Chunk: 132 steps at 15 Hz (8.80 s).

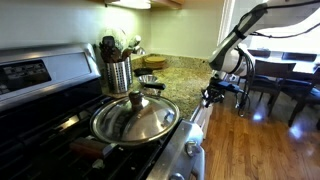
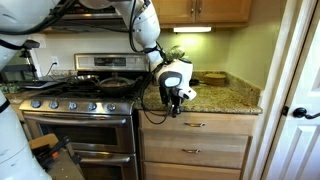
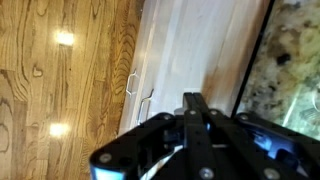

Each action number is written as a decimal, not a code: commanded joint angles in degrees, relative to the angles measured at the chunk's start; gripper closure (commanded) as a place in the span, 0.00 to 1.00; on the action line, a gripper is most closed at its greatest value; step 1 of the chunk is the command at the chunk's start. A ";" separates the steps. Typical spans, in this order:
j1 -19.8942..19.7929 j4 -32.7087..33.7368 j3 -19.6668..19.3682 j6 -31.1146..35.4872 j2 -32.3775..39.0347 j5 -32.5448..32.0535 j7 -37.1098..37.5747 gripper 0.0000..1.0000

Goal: Close the open drawer, open the topmost drawer

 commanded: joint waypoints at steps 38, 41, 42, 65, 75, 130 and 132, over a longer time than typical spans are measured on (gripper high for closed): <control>-1.09 -3.53 -12.76 -7.25 -8.20 -10.65 7.41 0.00; -2.44 -1.35 -11.29 -5.55 -5.35 -9.14 5.59 0.00; -2.77 -0.68 -10.90 -5.28 -4.47 -8.66 5.39 0.00; -8.76 16.32 -2.02 -2.33 13.26 0.12 1.40 0.00; -8.94 19.32 -1.42 -1.89 16.48 0.47 1.37 0.00; -12.19 -18.48 -1.97 -3.80 -21.30 2.73 -13.40 0.00; -11.21 -15.43 -2.81 -5.79 -19.01 1.95 -11.84 0.00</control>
